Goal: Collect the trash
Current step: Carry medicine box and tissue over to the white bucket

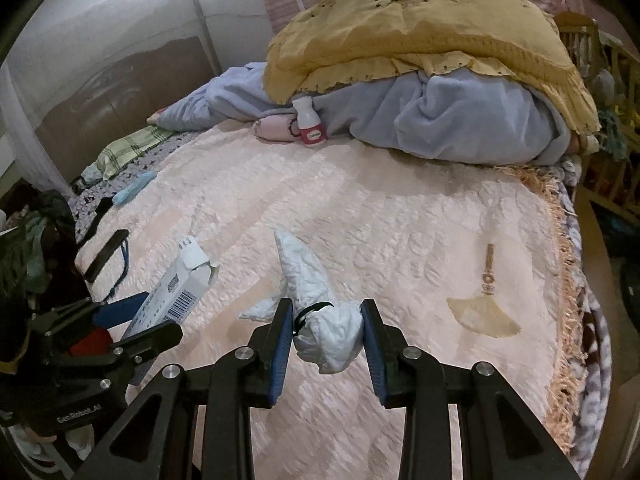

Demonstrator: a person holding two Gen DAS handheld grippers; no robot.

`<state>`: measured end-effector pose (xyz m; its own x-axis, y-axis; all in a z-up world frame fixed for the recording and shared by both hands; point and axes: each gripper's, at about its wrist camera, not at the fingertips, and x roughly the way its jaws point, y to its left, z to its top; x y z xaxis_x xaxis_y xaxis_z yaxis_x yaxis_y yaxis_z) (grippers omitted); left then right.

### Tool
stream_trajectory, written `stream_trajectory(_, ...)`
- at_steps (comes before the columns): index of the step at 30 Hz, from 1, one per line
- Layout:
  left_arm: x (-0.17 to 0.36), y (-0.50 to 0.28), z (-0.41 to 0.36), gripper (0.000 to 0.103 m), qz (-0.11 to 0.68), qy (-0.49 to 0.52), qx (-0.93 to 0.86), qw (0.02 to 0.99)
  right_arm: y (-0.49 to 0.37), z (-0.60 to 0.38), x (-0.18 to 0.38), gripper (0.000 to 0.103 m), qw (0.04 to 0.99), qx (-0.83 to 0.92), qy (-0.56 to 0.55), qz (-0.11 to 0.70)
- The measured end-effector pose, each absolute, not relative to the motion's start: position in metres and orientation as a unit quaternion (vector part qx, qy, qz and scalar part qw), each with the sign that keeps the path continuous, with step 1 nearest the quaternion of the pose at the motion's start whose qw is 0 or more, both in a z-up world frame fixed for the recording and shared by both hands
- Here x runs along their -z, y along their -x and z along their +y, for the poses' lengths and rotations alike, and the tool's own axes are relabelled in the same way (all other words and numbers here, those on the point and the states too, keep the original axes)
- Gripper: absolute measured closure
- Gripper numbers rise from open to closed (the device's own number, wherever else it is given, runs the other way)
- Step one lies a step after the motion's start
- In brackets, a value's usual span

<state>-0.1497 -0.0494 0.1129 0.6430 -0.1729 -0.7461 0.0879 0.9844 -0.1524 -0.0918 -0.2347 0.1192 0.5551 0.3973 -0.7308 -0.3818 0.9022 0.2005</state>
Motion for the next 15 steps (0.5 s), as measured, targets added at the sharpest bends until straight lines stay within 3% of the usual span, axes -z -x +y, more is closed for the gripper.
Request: stream_trajectory(15, -0.118, 0.158, -0.061, 0.051, 0.408, 0.046, 0.085, 0.908, 0.103, -0.246, -0.128, 0.071, 0.888, -0.199, -0.019, 0.414)
